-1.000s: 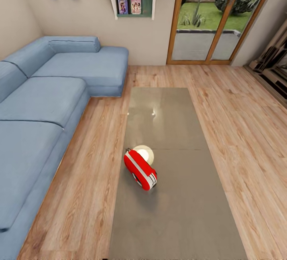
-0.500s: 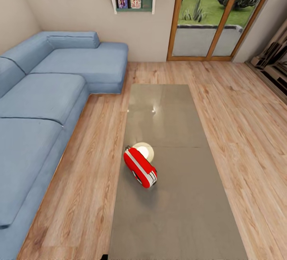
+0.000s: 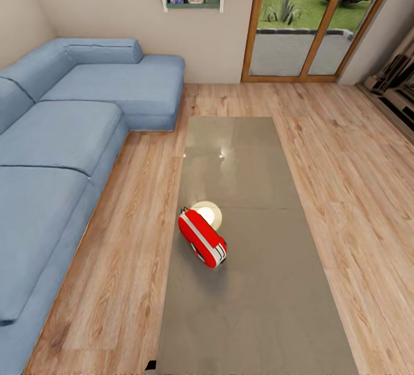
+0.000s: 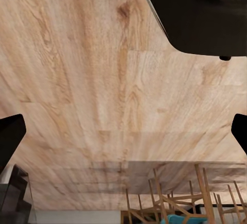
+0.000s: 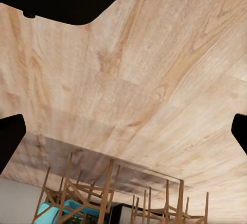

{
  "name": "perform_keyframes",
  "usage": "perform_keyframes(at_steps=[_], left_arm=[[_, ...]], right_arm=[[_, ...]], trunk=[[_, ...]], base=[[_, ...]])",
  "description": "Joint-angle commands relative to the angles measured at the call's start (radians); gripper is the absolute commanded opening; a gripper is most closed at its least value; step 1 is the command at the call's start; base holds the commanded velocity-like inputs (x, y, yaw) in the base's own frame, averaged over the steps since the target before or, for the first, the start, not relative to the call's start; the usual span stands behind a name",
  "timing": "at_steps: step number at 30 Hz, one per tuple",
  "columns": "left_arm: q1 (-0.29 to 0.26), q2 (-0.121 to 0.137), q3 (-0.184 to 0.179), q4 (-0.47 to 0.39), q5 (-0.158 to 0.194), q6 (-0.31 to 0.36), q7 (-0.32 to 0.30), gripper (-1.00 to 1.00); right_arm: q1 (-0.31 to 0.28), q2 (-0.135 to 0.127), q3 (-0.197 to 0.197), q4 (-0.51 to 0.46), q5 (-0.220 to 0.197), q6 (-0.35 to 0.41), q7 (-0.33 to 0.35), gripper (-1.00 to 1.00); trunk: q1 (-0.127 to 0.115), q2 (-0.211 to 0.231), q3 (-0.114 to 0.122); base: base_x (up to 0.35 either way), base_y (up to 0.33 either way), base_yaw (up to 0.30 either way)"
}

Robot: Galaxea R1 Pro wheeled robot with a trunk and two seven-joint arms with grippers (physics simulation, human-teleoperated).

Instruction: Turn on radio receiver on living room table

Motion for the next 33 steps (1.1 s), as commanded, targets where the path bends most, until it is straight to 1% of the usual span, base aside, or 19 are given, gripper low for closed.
perform_keyframes(at_steps=[1,22,33], left_arm=[[0.0,0.0,0.0,0.0,0.0,0.0,0.0,1.0],[0.0,0.0,0.002,0.0,0.0,0.001,0.0,1.0],[0.0,0.0,0.002,0.0,0.0,0.001,0.0,1.0]], right_arm=[[0.0,0.0,0.0,0.0,0.0,0.0,0.0,1.0],[0.0,-0.001,0.001,0.0,0.0,0.0,0.0,1.0],[0.0,0.0,-0.001,0.0,0.0,-0.003,0.0,1.0]], trunk=[[0.0,0.0,-0.002],[0.0,0.0,-0.036],[0.0,0.0,-0.038]], base=[[0.0,0.0,0.0],[0.0,0.0,0.0],[0.0,0.0,0.0]])
